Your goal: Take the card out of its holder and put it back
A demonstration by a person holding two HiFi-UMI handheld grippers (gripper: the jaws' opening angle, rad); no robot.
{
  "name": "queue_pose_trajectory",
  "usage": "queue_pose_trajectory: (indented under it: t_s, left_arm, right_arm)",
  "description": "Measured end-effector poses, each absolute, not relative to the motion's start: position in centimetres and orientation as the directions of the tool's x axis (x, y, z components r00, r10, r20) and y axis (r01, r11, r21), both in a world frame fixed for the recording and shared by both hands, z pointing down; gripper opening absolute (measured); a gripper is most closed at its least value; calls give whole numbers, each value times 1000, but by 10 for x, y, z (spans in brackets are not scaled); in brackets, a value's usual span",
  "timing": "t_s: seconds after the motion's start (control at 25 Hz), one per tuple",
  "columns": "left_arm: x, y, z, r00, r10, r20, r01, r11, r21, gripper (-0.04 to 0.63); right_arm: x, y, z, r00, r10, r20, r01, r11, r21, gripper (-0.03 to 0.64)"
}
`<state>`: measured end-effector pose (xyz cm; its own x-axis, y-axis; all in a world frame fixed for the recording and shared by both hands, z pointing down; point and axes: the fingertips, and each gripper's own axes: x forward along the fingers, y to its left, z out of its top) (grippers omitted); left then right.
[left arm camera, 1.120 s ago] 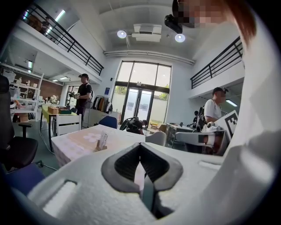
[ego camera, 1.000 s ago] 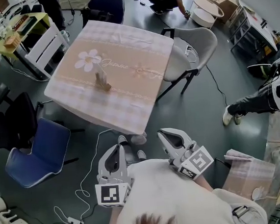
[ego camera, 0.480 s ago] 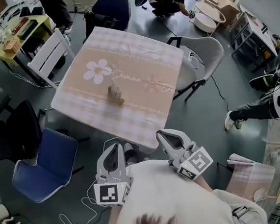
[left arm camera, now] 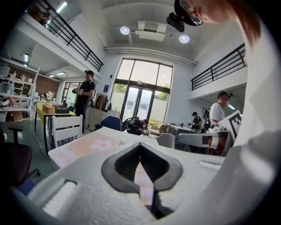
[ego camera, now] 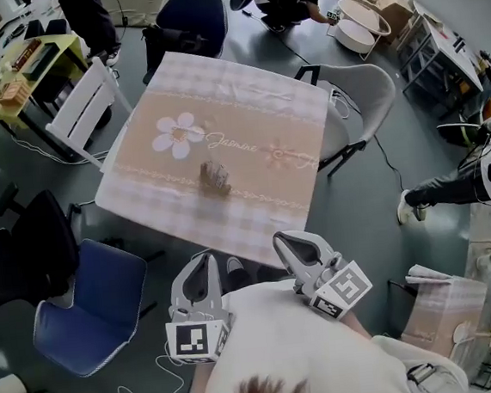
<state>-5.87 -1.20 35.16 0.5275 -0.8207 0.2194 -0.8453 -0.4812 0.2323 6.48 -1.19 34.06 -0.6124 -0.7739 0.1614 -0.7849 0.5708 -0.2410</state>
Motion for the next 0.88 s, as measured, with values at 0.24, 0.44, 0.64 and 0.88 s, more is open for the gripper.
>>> queue_pose_trajectory:
  t_s: [0.24, 0.44, 0.64, 0.88]
  left_arm:
    - [-67, -17, 356, 528, -818, 228, -842, -469, 265, 0]
    - [-71, -17, 358, 519, -822, 235, -848, -460, 264, 0]
    - [-75, -20, 357, 488, -841, 233, -866, -433, 249, 0]
    - [-72, -25, 357, 457, -854, 249, -884, -404, 236, 0]
  right_arm:
    - [56, -17, 346, -616, -765, 189, -785, 574, -233, -2]
    - [51, -20, 347, -633, -751, 189, -771, 588, -243, -2]
    - [47, -27, 346, -662, -727, 180, -746, 619, -246, -2]
    - [50, -37, 345, -687, -705, 176, -724, 643, -250, -2]
